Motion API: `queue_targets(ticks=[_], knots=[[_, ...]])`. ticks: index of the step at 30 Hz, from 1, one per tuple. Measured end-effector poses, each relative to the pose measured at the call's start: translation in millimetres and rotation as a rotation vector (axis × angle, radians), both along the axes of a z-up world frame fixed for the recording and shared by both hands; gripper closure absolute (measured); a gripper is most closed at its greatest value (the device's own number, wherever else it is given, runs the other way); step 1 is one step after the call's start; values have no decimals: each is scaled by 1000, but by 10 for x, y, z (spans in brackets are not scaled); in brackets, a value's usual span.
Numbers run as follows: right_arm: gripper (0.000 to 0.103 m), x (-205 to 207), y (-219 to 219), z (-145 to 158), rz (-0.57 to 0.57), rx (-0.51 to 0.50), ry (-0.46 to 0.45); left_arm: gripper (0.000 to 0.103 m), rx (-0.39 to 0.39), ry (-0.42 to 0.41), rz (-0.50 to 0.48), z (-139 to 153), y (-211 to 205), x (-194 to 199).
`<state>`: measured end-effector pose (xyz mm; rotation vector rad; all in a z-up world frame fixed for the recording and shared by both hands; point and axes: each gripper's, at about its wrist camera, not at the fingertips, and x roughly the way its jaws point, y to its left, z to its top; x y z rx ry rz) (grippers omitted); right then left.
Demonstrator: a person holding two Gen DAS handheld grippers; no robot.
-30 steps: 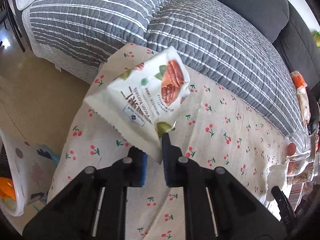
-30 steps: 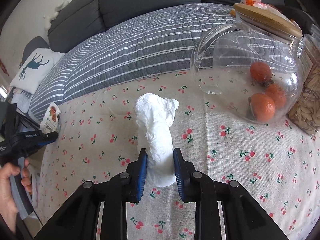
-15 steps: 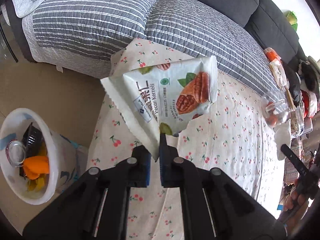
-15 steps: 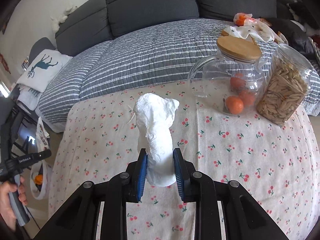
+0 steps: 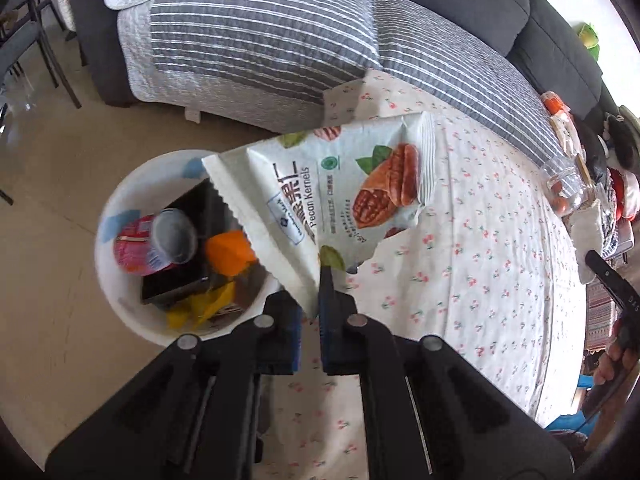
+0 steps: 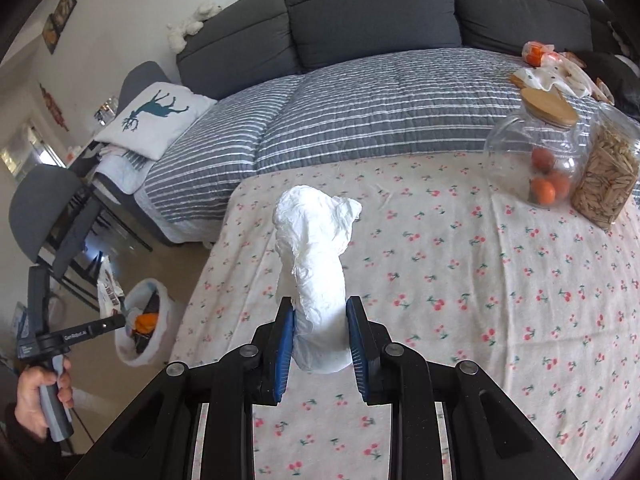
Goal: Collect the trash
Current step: 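Carry the pecan bag over the bin and open the left tool, then carry the white tissue over the bin and release it with the right tool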
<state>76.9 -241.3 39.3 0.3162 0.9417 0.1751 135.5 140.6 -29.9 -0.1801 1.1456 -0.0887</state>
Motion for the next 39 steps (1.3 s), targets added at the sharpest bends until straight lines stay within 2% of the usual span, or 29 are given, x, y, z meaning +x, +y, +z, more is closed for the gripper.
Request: queue_targets(ticks=[6,9,15,21,24,26,28,33,39], knots=[[77,77,641,-58,117,-22,2,95,97,30,90,-137,611,-132],[77,123,901,-170,151,-36,23,95,87,60,122,-236,785,-140],[77,153,1282,-396,216,-69,58,94,55,58,121,-275,849,-102],[77,155,1479,-517,259,-96,76,90,34,86,115,-428,908,-25],[77,152,1521,-541,271,-106,79,80,25,84,100,-454,931,-22],[77,148,1548,-536,279,-108,77,63,17,70,97,-433,951,-36],[77,159,1597,-509,289,-115,75,56,0,59,91,-418,976,-57],[76,221,1878,-422,349,-132,63,51,-24,54,71,-380,1013,-113],[76,493,2410,-394,404,-95,71,38,-37,12,64,-274,1085,-236]])
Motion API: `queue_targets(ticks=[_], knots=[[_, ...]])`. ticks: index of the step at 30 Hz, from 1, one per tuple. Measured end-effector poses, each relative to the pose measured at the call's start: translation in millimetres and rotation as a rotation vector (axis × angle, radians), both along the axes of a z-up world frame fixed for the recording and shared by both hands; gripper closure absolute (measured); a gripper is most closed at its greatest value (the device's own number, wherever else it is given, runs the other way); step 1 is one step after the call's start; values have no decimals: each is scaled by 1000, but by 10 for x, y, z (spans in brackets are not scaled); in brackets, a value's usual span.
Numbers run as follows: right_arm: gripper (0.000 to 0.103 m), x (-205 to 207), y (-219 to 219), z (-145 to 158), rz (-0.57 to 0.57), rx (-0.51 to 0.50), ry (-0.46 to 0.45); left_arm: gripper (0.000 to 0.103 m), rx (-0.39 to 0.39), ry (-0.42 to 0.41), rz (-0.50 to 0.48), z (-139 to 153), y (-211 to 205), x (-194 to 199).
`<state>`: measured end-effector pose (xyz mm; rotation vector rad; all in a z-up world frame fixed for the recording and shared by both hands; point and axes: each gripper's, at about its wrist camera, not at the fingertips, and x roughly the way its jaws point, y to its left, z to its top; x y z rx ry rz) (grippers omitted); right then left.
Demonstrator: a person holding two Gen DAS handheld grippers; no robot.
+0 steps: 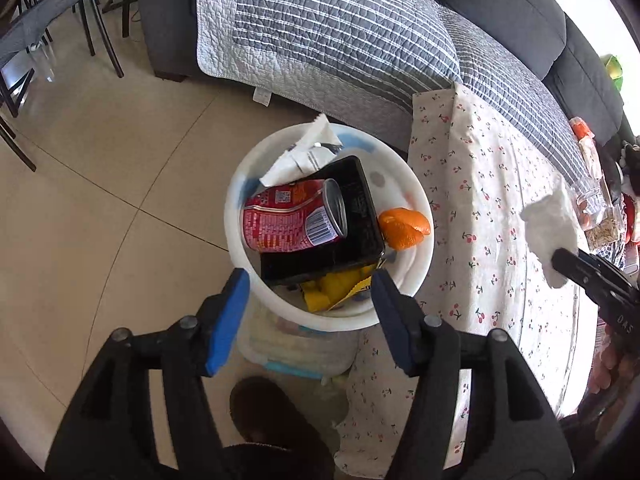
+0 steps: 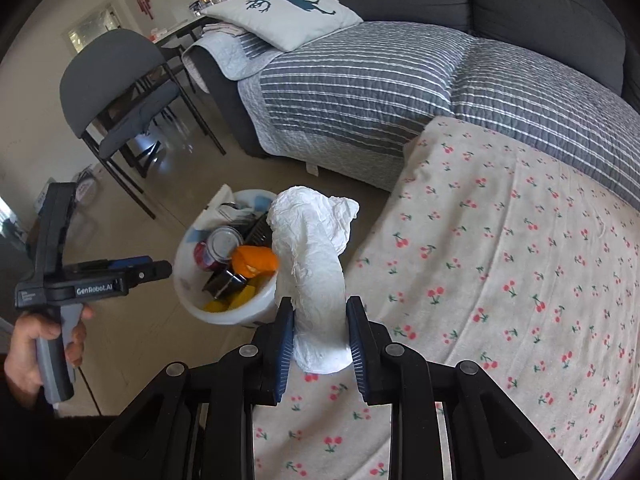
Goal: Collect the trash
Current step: 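Carry the white tissue over the bin and release it with the right tool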
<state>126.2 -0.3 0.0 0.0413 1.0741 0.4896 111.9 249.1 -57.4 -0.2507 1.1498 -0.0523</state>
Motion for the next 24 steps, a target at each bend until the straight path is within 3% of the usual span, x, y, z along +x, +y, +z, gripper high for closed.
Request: queue_targets(ticks=[6,8,13,14,15,17,24], knots=[[76,333,525,-172,25,23,59,35,-6,-18,12,63,79,-72],[76,403,689,-245,40,9,69,25,8,-30,31,93,114,-82],[73,538,953,-415,45,-4,107,15,57,-40,80,125,201,-96],[70,561,971,-442,34,-10,113,12,72,-43,88,124,215,-97],[60,581,977,-462,23,-7,122,10,85,-46,95,126,231,-95],[49,615,940,-477,-5,13,127,5,103,-55,103,127,253,-103],[46,630,761,-401,-41,48,114,4,128,-60,99,130,245,-105]])
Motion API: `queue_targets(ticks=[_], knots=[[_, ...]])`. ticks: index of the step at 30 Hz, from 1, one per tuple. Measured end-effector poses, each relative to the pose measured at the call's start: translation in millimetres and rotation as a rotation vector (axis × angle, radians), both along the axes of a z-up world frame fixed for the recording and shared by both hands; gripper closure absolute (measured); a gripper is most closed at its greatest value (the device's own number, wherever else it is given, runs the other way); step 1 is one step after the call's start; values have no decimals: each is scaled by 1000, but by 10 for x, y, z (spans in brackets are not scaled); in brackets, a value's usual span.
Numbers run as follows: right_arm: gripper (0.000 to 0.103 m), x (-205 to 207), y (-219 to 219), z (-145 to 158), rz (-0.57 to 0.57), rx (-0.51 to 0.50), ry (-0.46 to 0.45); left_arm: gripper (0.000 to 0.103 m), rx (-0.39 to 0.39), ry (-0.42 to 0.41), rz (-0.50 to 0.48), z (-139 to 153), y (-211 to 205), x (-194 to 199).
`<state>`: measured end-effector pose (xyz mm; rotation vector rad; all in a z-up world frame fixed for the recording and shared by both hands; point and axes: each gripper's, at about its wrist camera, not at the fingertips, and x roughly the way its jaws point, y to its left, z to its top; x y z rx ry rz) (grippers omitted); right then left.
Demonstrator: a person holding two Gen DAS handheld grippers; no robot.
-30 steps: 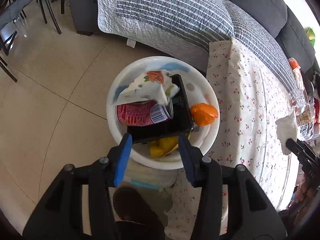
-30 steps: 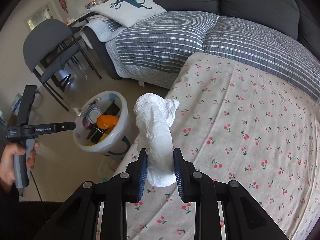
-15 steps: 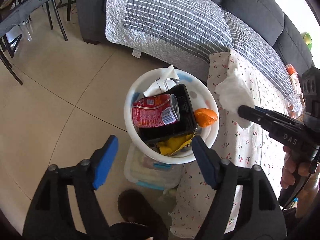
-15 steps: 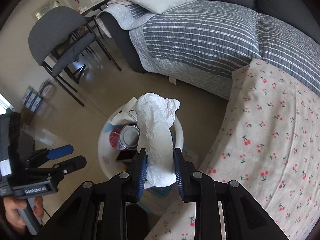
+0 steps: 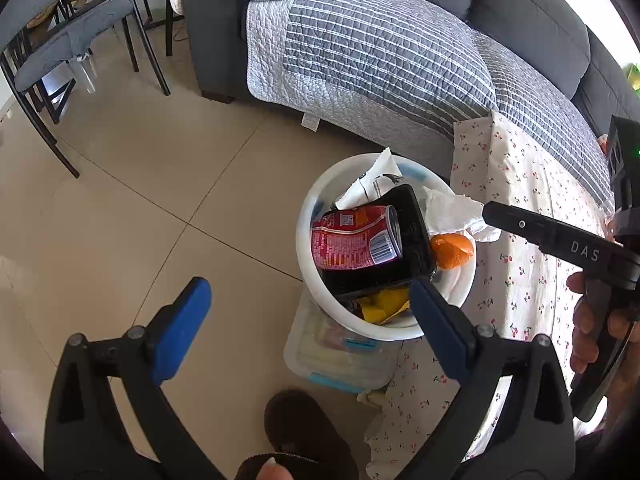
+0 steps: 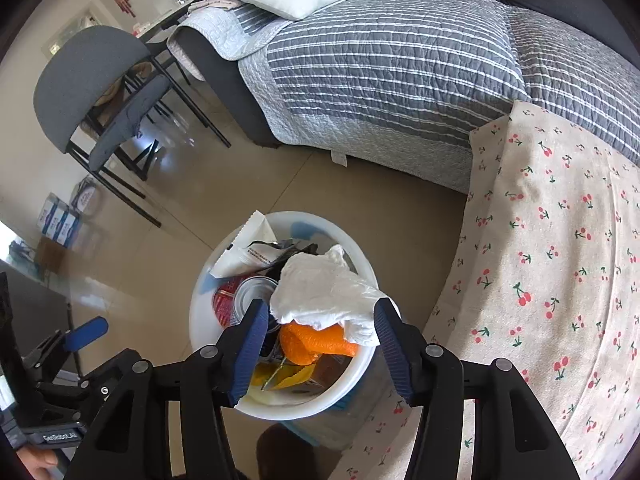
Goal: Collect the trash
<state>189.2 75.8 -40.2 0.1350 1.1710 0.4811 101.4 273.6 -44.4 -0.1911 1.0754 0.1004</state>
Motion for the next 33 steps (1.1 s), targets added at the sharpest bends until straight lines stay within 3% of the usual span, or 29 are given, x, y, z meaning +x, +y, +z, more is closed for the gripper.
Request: queue_targets(ticks=[9,13,21,26,29,33], knots=[[42,-258,-444,284,-37,30,-34,3,8,-19,-1,113,-174,-40],[33,-606,-845,492,-64,-33,-96,1,4,-61,-40,255,-409,-144],[19,-1454,-1819,771,-224,-203,-209,1,85,-133,-130,523,-1089,-458],[17,-1854,-2252,807,-340,-265,-205,1,108,-155,-146,568,-1534,-724],[14,-2115,-2414,853,-398,-303,-252,1,114,-176,-125,615,-1673,-881],[14,-2416,-2539,865,-415,-315,-265,1,124,-179,-122,593,-1820,-1108]])
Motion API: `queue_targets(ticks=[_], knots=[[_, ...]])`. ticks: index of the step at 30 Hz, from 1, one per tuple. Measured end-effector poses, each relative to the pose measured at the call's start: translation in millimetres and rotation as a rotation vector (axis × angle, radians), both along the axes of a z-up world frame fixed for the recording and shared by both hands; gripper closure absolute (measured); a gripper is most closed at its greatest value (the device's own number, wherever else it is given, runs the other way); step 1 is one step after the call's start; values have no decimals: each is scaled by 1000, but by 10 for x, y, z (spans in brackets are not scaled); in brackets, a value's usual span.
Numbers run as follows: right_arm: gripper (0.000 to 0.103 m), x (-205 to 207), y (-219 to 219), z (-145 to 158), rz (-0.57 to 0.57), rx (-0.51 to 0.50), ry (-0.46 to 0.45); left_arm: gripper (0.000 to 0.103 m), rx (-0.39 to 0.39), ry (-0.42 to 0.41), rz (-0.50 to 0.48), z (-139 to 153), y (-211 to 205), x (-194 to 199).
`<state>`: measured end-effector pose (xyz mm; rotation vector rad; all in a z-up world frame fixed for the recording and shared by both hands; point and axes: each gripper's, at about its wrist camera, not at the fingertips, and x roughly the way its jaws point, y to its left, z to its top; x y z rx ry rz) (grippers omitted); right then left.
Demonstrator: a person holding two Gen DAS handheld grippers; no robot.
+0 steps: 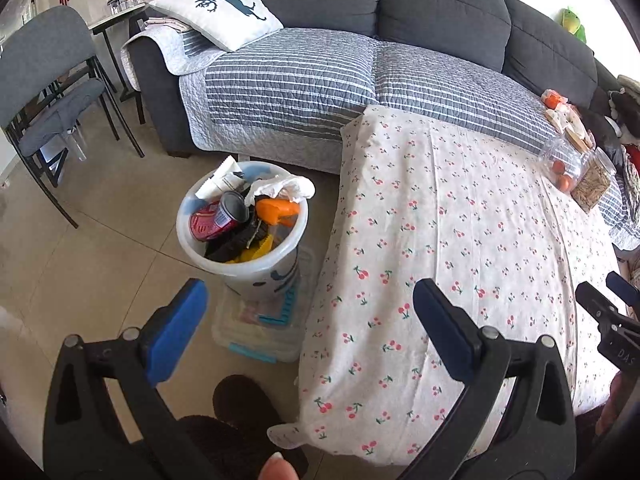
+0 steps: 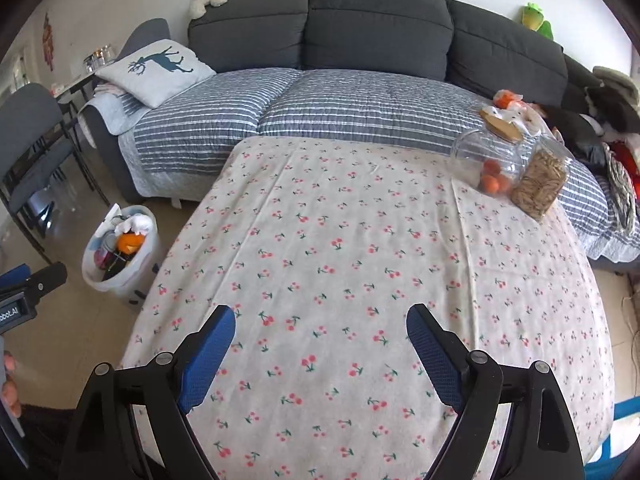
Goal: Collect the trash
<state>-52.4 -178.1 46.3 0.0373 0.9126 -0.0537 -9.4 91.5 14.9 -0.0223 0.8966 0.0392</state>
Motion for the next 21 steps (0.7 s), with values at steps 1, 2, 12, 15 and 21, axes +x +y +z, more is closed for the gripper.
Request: queue_targets(ticks=[1,2,12,15,21], knots=[[14,-80,-26,16,-3,-3,-12,1,7,-8,-1,-12,-30,-57],[13,-158,-53,28,-9,-14,-26,1,12,-18,-2,-23,-70,-107],[6,-559,-226,43,-25,-103,-115,1,34,-127,-12,16,-253,-431],[6,-548,-290,-19,-41,-111,-106,1,72,-139,-21,-6,-332,-445],[6,-541,-389,-96,-69,-102,-91,1,90,-120,0,-96,-378,-430]])
